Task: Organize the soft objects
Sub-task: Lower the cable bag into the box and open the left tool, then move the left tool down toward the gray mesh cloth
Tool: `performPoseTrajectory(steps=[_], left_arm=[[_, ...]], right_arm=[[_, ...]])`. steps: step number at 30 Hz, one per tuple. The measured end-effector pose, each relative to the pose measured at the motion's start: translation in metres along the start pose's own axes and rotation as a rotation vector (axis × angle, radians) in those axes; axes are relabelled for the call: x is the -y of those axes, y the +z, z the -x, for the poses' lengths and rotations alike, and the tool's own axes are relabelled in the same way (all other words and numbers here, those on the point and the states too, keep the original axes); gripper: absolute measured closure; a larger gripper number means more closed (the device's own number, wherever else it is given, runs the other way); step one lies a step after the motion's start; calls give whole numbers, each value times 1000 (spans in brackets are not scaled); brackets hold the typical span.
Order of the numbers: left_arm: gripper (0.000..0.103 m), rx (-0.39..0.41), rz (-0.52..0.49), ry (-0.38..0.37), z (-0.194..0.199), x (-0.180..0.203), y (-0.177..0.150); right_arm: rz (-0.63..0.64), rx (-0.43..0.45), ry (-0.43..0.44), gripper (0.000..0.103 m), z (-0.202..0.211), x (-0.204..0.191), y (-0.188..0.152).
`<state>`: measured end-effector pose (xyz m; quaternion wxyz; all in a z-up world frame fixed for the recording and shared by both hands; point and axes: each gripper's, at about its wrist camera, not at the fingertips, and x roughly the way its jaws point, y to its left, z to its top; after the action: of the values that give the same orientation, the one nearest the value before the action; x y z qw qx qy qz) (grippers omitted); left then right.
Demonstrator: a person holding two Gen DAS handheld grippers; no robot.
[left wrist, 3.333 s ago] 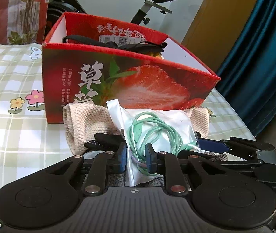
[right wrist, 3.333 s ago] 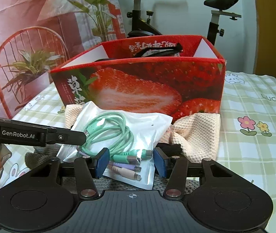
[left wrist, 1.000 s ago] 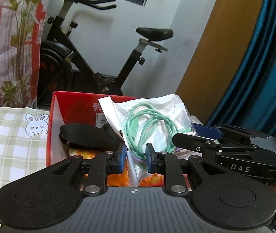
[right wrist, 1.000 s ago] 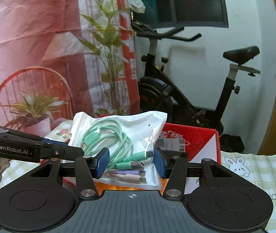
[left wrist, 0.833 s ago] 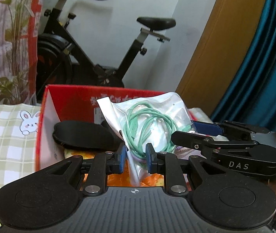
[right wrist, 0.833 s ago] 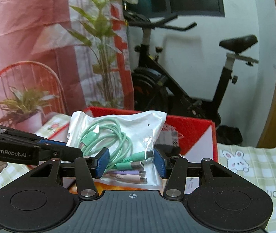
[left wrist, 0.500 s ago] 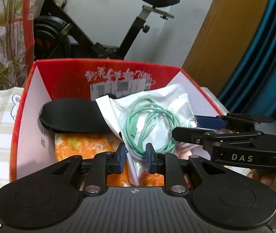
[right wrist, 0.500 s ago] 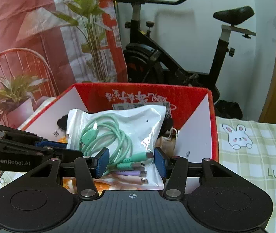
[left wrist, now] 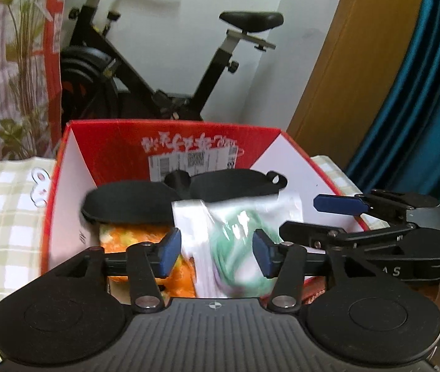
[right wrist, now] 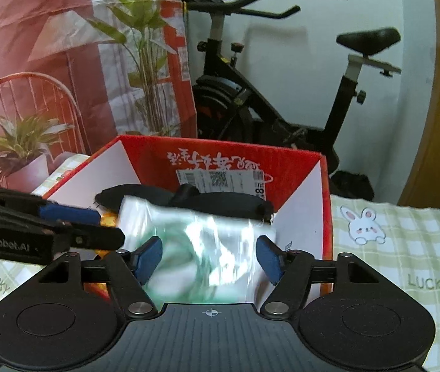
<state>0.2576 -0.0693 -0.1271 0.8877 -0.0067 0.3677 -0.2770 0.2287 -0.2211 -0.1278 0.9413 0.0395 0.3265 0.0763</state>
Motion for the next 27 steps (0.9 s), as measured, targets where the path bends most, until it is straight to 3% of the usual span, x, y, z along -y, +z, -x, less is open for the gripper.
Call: performPoseTrajectory(steps=[5, 7, 10, 13, 27], left_arm=[[31, 46, -39, 45, 22, 6, -3], [21, 54, -50, 68, 29, 8, -5], [12, 80, -62, 95, 44, 8, -9], [7, 98, -62, 122, 57, 7, -15], [6, 124, -39, 195, 106, -7, -64]], right_arm=[[47, 14, -11, 16, 14, -16, -2], [57, 22, -19, 8, 20, -21, -4], [61, 33, -22, 0, 28, -29, -8], [51, 38, -24, 1, 34, -34, -13], [-8, 70, -47, 0, 63, -49, -58]])
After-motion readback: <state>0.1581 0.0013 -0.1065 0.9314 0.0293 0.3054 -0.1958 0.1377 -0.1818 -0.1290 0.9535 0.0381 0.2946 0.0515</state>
